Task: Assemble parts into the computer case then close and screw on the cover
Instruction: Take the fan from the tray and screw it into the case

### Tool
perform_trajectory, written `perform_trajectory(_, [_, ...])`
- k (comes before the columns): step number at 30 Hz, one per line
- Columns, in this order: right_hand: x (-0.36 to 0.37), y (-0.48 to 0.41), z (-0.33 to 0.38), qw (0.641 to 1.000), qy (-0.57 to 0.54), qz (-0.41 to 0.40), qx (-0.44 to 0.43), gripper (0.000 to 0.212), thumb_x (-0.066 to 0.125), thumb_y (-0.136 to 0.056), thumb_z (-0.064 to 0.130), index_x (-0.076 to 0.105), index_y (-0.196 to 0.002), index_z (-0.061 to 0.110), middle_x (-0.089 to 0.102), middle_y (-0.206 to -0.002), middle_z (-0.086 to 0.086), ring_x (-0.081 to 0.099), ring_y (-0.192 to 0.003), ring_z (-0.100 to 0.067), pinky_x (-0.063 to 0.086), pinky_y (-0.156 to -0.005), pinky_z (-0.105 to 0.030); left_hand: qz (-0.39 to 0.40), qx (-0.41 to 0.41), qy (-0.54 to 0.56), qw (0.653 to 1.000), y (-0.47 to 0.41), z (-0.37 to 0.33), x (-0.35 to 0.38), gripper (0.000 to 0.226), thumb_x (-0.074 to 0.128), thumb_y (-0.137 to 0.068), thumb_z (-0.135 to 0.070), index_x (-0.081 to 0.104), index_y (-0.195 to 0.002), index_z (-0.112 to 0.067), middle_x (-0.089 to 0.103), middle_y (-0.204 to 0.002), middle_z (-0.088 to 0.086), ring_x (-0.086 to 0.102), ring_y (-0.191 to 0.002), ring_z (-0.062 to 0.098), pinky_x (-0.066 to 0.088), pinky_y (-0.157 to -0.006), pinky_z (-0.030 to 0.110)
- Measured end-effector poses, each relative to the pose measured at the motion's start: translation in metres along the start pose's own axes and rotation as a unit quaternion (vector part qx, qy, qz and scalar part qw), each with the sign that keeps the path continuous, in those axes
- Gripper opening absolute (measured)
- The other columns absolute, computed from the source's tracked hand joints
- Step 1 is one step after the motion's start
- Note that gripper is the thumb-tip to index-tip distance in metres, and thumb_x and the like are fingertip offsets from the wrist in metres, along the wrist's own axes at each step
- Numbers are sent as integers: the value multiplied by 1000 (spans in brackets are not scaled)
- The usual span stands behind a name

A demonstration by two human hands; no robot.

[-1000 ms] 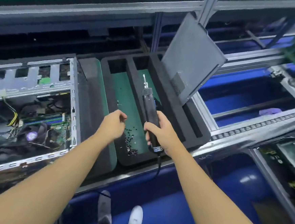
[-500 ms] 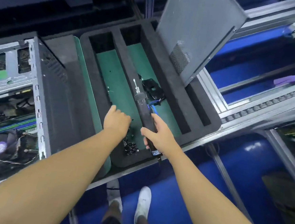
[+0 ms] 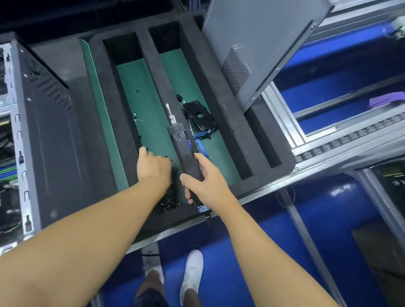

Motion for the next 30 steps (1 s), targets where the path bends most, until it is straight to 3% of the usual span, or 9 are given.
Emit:
perform_trajectory(8, [2,6,4,1000,9,6,9,46,64,-85,25,55,-90,70,63,-65,-9,58,-54,-17,60,-56,-36,18,-5,6,1000,-3,0,1,4,47,-89,-26,48,-87,-29,69,-93,-12,58,-105,18,23,-93,38])
perform_trajectory(14, [0,9,5,1000,-2,-10,11,58,64,-86,24,50,-86,81,64,-65,-9,57,-54,-17,56,-56,-30,-15,8,19,1000,-4,0,1,12,48,-88,-19,46,-79,-26,69,-87,-10,63,-93,16,24,-86,38])
perform_trajectory(24, [0,8,-2,1000,3,-15,22,57,64,-86,24,51,-92,79,64,-67,-7,58,-55,-17,58,-56,-33,-12,-1,30,999,-4,0,0,11,49,-88,-19,54,-80,-25,69,-85,-9,65,-84,16,26,-92,38])
perform_trajectory(25, [-1,8,-4,999,6,-17,32,56,64,-87,23,49,-104,74,64,-67,-7,58,-55,-17,57,-56,-33,-17,-2,40,999,-5,-1,-2,11,48,-88,-19,55,-81,-24,68,-85,-9,65,-84,16,27,-91,37])
perform_trajectory(27, [-3,8,-8,998,13,-18,51,52,64,-89,21,44,-130,47,64,-65,-7,58,-55,-17,56,-57,-32,-18,3,74,997,-4,-1,-6,13,45,-90,-24,56,-83,-24,69,-88,-7,64,-86,17,29,-92,36])
perform_trajectory(29, [-3,8,-5,998,32,-13,51,43,64,-90,18,50,-131,24,63,-63,-7,57,-54,-17,57,-57,-33,-31,-1,171,985,-3,1,-11,15,41,-93,-28,52,-85,-20,68,-92,-1,64,-89,23,35,-91,37])
perform_trajectory(30, [-3,8,-2,998,37,-9,47,38,63,-91,17,53,-127,22,63,-63,-7,56,-54,-18,58,-58,-34,-54,-8,252,966,-2,5,-16,15,40,-94,-27,49,-87,-17,65,-90,5,63,-87,29,39,-85,38])
Point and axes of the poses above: each hand's wrist, its own y-axis away from the middle knuckle, its own x-axis out of the palm, z = x × y, the point moved 6 cm from there along -y, towards the middle knuckle
